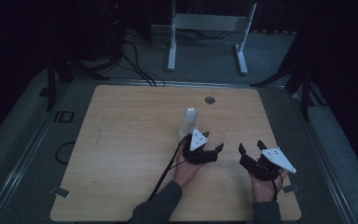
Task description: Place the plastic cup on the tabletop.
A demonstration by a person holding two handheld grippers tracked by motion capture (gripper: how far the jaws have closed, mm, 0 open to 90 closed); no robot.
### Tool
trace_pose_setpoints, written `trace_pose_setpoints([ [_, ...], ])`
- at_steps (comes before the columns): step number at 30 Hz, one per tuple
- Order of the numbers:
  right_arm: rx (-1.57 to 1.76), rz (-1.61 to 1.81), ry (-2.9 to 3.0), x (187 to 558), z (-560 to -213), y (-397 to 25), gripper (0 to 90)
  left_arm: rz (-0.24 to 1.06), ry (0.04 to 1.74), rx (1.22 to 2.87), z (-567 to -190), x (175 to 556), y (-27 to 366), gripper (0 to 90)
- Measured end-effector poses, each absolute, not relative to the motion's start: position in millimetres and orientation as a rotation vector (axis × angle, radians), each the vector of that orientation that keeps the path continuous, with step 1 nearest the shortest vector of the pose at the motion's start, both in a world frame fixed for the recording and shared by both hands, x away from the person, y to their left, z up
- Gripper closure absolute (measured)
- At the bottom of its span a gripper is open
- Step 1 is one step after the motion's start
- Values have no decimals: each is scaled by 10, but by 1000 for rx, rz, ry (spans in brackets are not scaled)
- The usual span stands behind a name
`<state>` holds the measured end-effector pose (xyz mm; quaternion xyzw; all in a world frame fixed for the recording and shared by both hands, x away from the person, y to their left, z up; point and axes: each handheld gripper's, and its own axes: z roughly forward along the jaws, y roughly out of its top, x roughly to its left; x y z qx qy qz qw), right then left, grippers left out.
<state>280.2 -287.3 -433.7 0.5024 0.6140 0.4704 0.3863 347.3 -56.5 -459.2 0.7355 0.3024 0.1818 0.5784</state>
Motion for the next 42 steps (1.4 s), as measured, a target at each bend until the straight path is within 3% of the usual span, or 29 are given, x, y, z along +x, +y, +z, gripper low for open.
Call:
trace_pose_setpoints([
  [42,1282,1196,1564,2803,-4338,-2891,280,451,733,1771,-4862,3519,-636,275],
])
